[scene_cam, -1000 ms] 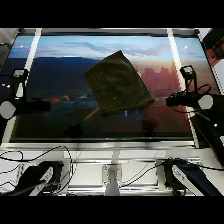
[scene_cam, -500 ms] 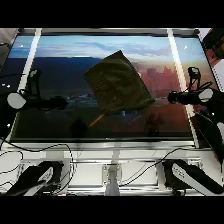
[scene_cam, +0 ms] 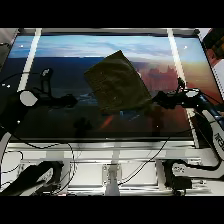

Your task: Fold the clothes and pants, and hang the long-sleeved shirts on hangers.

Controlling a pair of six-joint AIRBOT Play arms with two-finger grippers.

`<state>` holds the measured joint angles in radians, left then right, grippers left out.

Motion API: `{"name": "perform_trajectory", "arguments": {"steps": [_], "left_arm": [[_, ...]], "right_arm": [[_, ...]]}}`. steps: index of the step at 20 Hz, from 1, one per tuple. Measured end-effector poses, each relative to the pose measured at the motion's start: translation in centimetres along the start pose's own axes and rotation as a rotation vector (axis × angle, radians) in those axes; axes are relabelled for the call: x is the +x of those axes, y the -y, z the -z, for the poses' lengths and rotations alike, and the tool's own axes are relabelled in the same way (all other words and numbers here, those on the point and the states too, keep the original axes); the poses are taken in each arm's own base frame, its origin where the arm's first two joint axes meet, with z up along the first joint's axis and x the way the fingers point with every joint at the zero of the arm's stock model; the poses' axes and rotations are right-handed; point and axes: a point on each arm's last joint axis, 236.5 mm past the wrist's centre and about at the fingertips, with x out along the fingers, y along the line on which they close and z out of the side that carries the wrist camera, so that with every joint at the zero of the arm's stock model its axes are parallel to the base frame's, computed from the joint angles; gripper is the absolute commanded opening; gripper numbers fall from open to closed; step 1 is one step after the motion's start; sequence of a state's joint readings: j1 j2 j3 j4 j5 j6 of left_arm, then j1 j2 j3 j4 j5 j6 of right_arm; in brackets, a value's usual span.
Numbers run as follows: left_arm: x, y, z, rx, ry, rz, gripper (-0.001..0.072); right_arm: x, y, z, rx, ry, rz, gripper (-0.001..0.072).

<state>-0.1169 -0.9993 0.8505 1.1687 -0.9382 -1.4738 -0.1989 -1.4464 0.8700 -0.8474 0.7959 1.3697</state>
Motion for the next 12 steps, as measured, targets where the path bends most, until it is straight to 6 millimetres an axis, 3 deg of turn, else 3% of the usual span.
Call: {"name": "perform_trajectory", "arguments": {"steps": [4,6,8,12], "left_arm": [[0.5,1.0,-0.1,0.023,0.006,0.013,0.0522],[1.2,1.2,0.2,0.028,-0.010,0.017,0.0522],[2.3,1.4,0.8,0.031,-0.040,0.020,0.0522],[5.4,2.4,2.9,0.001,-0.144,0.053,0.0525]], "right_arm": [[2.2,-0.5,0.0,0.127,-0.018,-0.069,0.0344],[2.6,-0.7,-0.1,0.134,-0.015,-0.089,0.0241],[2.9,-0.7,-0.2,0.127,-0.012,-0.096,0.0041],[3.1,-0.9,-0.5,0.131,0.000,-0.110,0.0031]]}}
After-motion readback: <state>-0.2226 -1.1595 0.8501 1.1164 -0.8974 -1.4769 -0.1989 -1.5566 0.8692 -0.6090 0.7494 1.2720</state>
